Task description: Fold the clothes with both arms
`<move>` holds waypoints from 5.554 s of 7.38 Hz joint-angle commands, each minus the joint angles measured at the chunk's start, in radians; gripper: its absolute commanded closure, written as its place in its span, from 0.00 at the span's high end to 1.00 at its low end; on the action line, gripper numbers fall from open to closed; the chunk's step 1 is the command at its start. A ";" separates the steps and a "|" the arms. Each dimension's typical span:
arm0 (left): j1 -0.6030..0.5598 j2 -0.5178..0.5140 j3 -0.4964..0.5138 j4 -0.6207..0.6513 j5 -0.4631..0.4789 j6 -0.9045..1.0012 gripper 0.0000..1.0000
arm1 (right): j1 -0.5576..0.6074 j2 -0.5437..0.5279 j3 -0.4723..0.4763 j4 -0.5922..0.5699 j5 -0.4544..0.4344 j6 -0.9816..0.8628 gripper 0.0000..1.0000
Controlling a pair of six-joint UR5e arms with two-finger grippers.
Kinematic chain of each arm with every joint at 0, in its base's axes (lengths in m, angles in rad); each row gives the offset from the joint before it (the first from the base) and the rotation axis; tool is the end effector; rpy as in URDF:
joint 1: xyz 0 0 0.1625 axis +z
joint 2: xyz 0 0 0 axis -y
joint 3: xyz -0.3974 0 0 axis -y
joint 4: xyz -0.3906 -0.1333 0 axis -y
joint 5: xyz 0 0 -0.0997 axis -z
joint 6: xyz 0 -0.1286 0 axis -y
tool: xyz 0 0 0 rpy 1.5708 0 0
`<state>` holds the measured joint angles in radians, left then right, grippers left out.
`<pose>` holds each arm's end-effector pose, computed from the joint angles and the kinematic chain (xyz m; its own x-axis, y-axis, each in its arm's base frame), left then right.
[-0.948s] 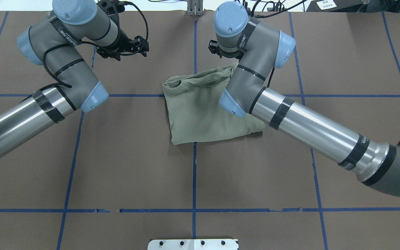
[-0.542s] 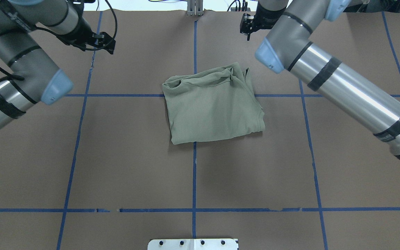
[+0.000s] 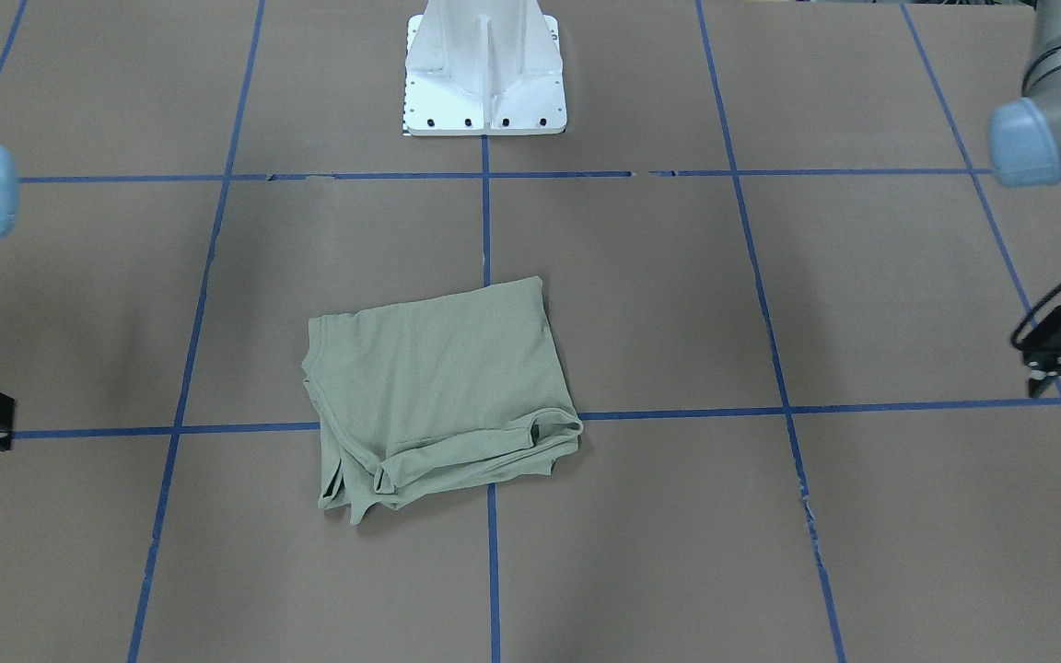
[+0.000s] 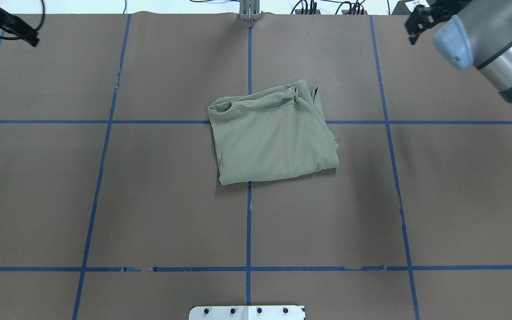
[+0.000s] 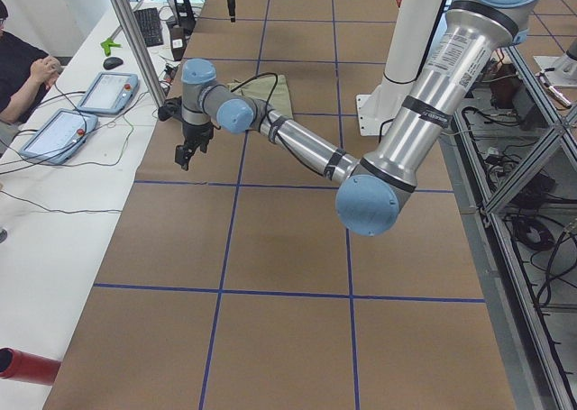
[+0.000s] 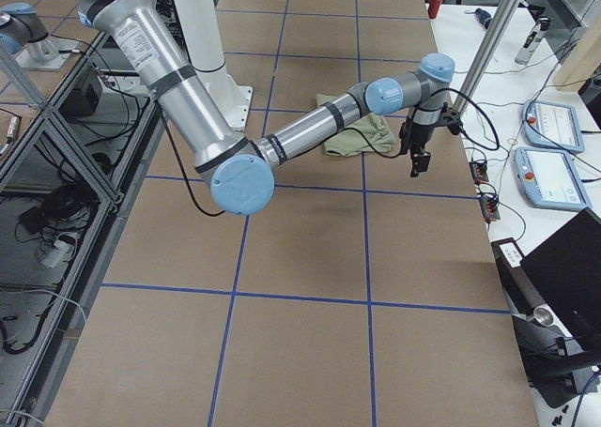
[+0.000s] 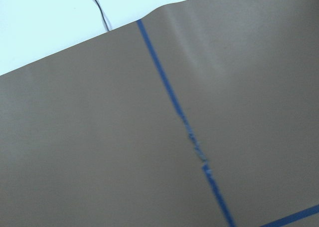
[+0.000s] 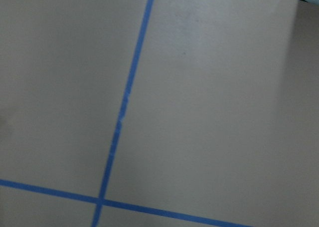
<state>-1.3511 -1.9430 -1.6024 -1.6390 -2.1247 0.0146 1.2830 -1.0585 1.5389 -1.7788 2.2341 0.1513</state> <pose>0.0759 -0.6411 0.4313 0.7750 0.4314 -0.4618 -0.2054 0.8630 0.4615 -0.1367 -0.6525 0.3991 0.7416 -0.2389 0.6268 0.1635 0.9706 0.1766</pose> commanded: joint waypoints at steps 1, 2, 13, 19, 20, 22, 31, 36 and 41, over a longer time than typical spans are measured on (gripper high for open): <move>-0.185 0.135 -0.004 0.024 -0.104 0.241 1.00 | 0.161 -0.252 0.099 0.002 0.085 -0.261 1.00; -0.242 0.201 -0.007 0.021 -0.121 0.251 1.00 | 0.198 -0.374 0.156 0.007 0.081 -0.272 1.00; -0.324 0.406 -0.083 0.080 -0.235 0.110 1.00 | 0.271 -0.632 0.313 0.061 0.090 -0.191 1.00; -0.298 0.400 -0.076 0.081 -0.236 0.113 1.00 | 0.271 -0.637 0.316 0.061 0.090 -0.190 1.00; -0.295 0.395 -0.079 0.080 -0.236 0.111 1.00 | 0.271 -0.638 0.316 0.061 0.090 -0.185 1.00; -0.295 0.400 -0.103 0.085 -0.231 0.110 1.00 | 0.271 -0.637 0.314 0.061 0.090 -0.185 1.00; -0.296 0.404 -0.106 0.085 -0.227 0.110 1.00 | 0.271 -0.637 0.317 0.061 0.090 -0.185 1.00; -0.296 0.404 -0.106 0.087 -0.227 0.110 1.00 | 0.271 -0.637 0.316 0.061 0.090 -0.185 1.00; -0.296 0.403 -0.106 0.085 -0.227 0.110 1.00 | 0.271 -0.636 0.314 0.061 0.090 -0.185 1.00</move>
<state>-1.6475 -1.5400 -1.7088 -1.5539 -2.3516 0.1243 1.5539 -1.6944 1.8532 -1.7180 2.3240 -0.0337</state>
